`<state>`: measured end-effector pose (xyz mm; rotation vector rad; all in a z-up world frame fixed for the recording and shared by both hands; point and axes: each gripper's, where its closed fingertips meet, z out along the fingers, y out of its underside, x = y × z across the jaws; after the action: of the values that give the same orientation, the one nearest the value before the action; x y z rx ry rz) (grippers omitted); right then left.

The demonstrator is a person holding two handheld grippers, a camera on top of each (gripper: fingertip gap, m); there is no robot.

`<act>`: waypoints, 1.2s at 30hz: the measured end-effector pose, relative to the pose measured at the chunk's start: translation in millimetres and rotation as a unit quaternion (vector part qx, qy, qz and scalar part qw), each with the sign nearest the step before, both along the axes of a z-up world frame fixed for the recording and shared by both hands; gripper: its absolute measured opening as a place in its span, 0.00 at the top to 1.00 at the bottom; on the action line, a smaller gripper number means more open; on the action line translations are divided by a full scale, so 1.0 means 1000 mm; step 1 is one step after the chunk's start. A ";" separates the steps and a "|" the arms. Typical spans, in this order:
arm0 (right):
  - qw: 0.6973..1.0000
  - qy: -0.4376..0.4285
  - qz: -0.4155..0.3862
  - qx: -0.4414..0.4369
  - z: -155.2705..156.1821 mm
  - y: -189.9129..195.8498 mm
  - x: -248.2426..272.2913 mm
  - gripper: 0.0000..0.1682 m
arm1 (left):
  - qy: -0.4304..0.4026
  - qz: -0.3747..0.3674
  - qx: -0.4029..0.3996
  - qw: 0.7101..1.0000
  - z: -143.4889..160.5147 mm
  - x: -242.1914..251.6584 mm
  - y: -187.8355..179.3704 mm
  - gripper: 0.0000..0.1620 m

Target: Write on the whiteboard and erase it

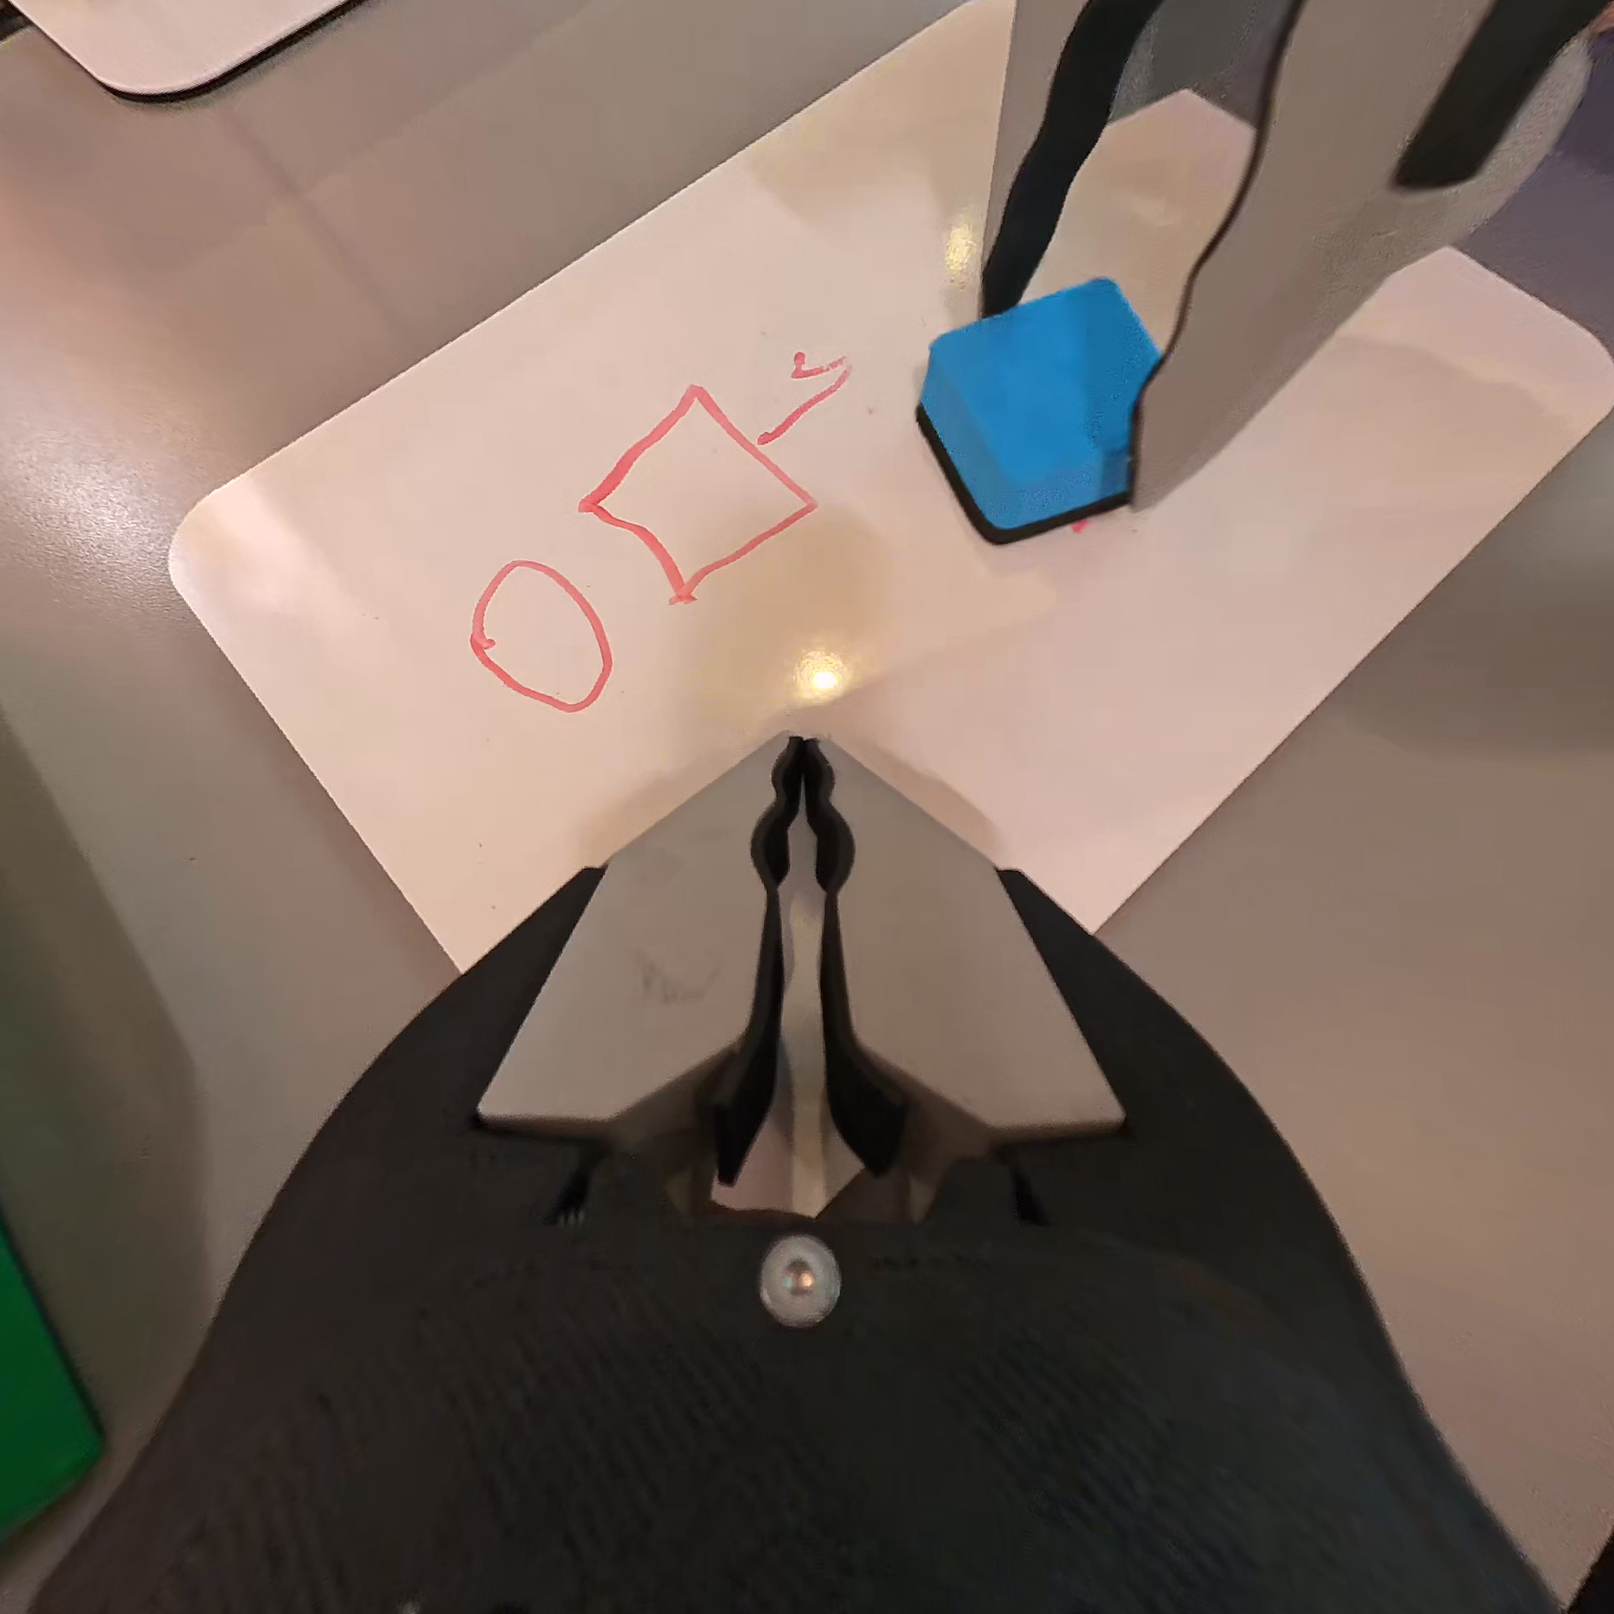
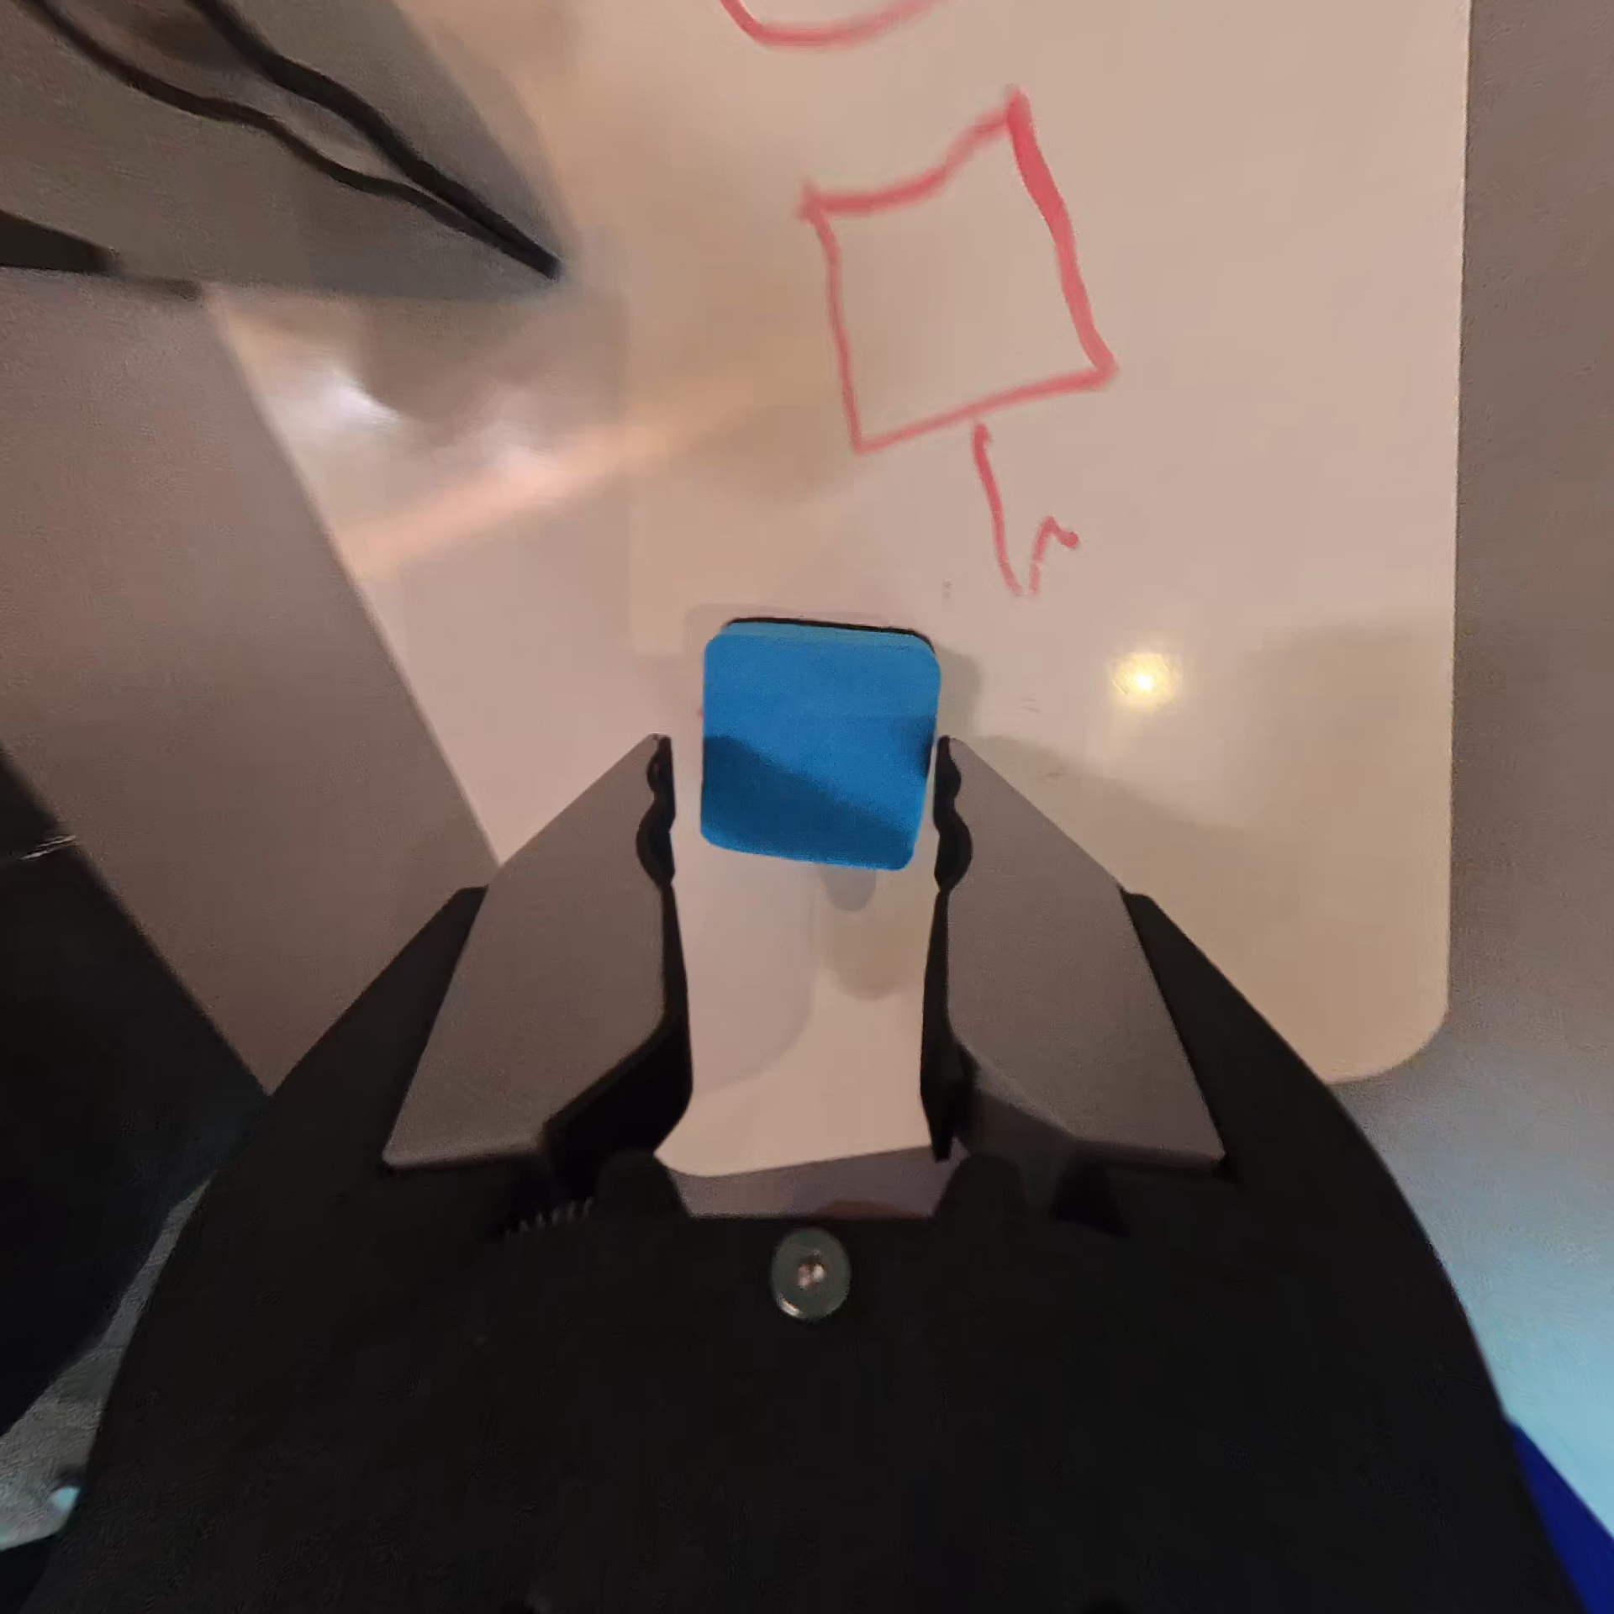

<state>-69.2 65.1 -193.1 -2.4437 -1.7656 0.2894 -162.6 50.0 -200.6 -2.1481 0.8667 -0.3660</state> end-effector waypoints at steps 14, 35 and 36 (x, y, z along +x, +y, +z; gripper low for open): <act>0.999 0.018 0.002 0.043 -0.005 0.001 -0.002 0.71 | 0.002 -0.001 0.002 1.000 0.000 0.000 0.000 1.00; 1.000 0.011 0.026 0.000 -0.004 -0.028 -0.020 0.71 | 0.002 0.000 0.002 1.000 0.000 0.000 -0.001 1.00; 1.000 0.002 0.028 0.012 -0.005 -0.026 -0.019 0.71 | 0.002 -0.001 0.001 1.000 0.000 0.000 -0.001 1.00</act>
<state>-87.9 38.9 -197.9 -2.3790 -1.8274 0.2765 -162.4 49.3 -200.3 -2.1461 0.8701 -0.3621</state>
